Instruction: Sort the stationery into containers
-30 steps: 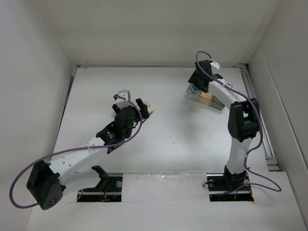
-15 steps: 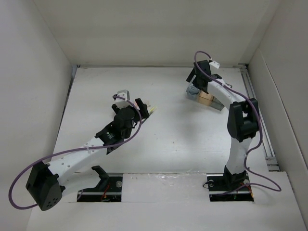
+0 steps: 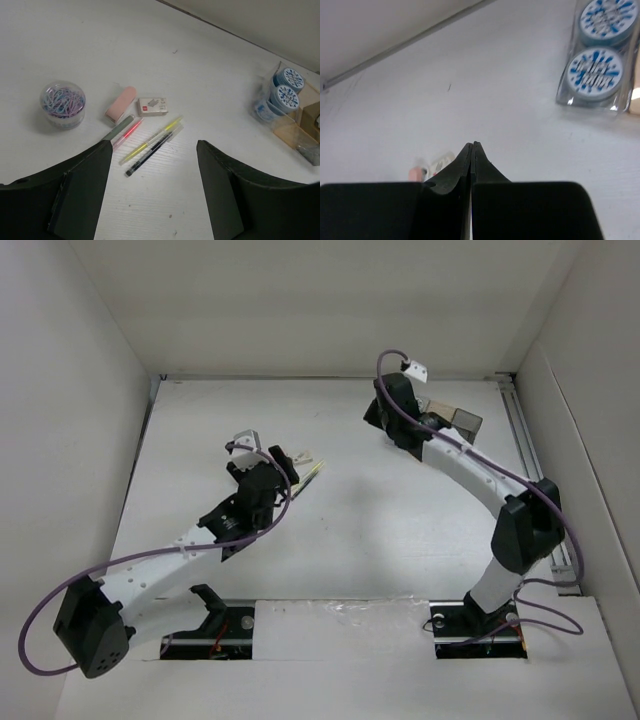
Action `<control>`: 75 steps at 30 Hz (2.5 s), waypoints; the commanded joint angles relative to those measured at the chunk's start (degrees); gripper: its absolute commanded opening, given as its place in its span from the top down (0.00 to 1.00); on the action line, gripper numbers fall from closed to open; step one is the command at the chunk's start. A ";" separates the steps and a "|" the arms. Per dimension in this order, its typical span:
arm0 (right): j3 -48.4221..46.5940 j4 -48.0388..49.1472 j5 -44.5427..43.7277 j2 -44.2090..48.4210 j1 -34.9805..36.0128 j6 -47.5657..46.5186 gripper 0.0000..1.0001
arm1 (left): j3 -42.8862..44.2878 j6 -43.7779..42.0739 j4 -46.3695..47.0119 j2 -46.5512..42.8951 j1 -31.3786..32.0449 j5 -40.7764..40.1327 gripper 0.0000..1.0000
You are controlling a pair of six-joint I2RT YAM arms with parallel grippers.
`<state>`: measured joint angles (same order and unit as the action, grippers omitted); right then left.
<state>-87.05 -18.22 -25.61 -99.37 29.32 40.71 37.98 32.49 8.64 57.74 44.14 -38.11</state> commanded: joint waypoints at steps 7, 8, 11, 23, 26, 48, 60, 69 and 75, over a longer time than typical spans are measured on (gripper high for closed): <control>19.08 8.37 1.00 10.07 9.60 5.69 0.91 | 2.01 5.39 -4.60 4.66 -2.72 -8.49 0.37; 20.15 8.37 1.00 10.86 10.22 5.70 0.83 | 2.01 6.09 -4.60 5.45 -4.48 -6.56 0.36; 23.48 7.85 0.47 12.96 11.55 6.23 0.61 | 2.54 6.09 -4.60 9.14 -11.78 1.71 0.31; 29.13 7.31 1.52 21.23 15.77 6.75 0.09 | 8.16 4.95 -5.66 19.50 -18.73 5.75 0.27; 29.92 8.37 3.28 21.85 15.77 6.75 0.08 | 9.30 4.34 -4.00 22.24 -21.98 8.13 0.27; 29.92 8.90 3.81 21.33 17.44 6.75 0.03 | 14.67 3.81 -2.40 35.78 -23.84 9.89 0.47; 29.39 10.04 7.14 20.27 17.44 6.75 0.01 | 10.63 4.42 -2.40 24.90 -24.54 14.45 0.77; 34.13 21.63 17.69 21.58 17.96 7.98 0.01 | 5.01 8.29 1.02 9.43 -23.13 32.44 0.77; 38.08 28.75 20.50 29.22 17.96 2.81 0.09 | 5.00 13.47 8.32 8.01 -24.54 53.05 0.77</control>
<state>-49.63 1.06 -8.12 -76.07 46.76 46.76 43.22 42.15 10.13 67.09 20.10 1.80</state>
